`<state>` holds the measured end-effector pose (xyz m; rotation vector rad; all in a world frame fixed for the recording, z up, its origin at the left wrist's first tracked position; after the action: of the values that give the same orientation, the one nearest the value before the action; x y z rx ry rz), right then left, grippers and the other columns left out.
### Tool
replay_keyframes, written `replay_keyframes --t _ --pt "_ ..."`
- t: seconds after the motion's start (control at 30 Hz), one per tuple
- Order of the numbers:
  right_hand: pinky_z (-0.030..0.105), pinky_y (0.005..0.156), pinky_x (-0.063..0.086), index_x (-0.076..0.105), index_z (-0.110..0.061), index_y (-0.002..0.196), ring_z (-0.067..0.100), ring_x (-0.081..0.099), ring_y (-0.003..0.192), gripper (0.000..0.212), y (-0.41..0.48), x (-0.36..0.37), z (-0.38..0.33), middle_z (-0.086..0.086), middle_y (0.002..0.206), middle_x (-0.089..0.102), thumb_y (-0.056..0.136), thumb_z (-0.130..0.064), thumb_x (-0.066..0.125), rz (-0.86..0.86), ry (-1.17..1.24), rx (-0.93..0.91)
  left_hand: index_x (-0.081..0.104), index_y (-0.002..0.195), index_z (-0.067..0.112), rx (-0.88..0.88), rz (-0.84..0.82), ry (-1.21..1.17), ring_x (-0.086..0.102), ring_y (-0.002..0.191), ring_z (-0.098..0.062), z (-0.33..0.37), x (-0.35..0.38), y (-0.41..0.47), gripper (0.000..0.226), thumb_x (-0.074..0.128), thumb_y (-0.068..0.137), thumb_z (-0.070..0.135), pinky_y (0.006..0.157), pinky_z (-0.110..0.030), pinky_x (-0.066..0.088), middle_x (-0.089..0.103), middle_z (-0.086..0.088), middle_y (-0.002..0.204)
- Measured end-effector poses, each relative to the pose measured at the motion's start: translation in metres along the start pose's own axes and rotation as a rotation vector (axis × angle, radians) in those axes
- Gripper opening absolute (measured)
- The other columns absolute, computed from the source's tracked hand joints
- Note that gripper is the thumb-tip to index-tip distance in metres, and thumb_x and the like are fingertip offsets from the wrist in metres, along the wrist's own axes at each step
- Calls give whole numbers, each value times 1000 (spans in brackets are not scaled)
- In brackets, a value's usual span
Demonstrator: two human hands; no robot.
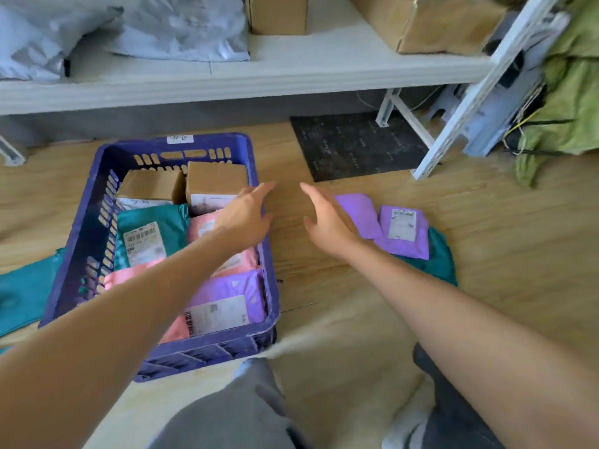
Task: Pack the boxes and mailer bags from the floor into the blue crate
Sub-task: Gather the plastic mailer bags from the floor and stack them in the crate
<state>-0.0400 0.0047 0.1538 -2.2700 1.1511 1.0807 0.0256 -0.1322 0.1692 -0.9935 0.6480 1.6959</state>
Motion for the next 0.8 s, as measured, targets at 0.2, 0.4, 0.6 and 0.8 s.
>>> replay_keyframes --t 0.2,0.4,0.6,0.8 --pt "31 104 34 23 -24 150 22 36 135 63 -1 -54 93 0 150 35 93 -9 47 80 -15 170 30 146 26 94 -123 -6 47 125 -34 70 66 38 65 51 87 10 97 -38 44 45 -15 136" --pt "33 108 32 26 -18 149 23 36 135 61 0 -79 194 6 150 33 93 -6 49 137 73 322 30 146 28 167 -286 91 46 124 -34 117 149 90 60 50 91 17 96 -35 42 41 -9 142" --pt "35 104 38 31 -17 147 25 42 130 59 11 -86 299 8 146 36 92 -7 51 186 114 483 18 150 26 193 -386 174 46 126 -33 150 236 130 64 47 94 18 96 -36 41 39 -13 144" --pt "34 101 39 43 -8 138 27 47 127 47 9 -68 383 11 138 48 92 -8 55 176 206 623 20 150 21 197 -470 131 39 133 -27 162 313 161 61 47 95 17 102 -31 35 34 -9 150"
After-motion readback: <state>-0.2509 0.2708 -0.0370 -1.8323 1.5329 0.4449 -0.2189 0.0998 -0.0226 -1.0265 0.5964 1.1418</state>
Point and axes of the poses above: each hand's wrist, its own y-axis towards the middle knuckle, its own x-axis out of the palm, z = x × y, the point moved 7 cm from there along y, towards the middle knuckle
